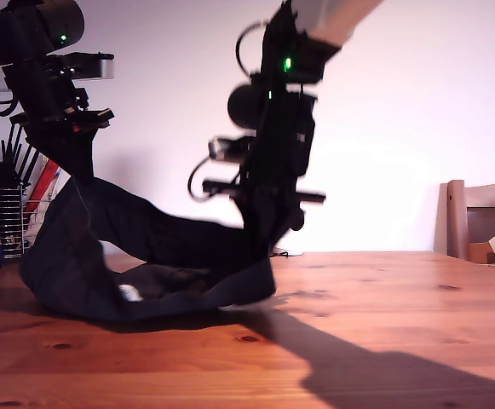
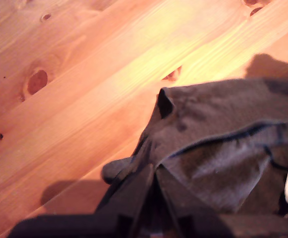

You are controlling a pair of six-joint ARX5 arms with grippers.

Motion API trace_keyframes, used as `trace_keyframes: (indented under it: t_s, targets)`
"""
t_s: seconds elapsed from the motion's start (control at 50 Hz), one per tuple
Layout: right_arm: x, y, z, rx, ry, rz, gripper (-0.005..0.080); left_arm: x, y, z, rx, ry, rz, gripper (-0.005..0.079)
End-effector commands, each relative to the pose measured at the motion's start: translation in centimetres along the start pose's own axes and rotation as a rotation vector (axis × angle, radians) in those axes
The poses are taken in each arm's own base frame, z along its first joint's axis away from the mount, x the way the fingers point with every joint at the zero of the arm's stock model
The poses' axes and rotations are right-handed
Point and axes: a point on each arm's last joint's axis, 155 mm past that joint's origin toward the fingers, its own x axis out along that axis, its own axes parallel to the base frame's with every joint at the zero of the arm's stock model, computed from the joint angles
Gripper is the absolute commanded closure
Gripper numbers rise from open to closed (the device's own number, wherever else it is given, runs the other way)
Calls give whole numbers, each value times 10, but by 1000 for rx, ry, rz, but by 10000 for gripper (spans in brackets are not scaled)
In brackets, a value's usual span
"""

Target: Fold the underwear in front of you. After folding it, place it to the left side.

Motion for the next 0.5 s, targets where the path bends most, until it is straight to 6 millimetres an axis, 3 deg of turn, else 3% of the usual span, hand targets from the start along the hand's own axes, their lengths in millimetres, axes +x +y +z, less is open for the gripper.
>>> trace_keyframes:
  t_s: [0.0,0.3,0.48]
  targets:
    - [-13,-3,7,-18,-21,-24,765,-6,4,4,3,-16,14,764]
    - [-53,-23,32,-32,-90,-146,765,-31,16,29,37,-119,82,764]
    - [-76,-40,43,-30,-129,-216,765,-35,16,22,40,-89,88,764]
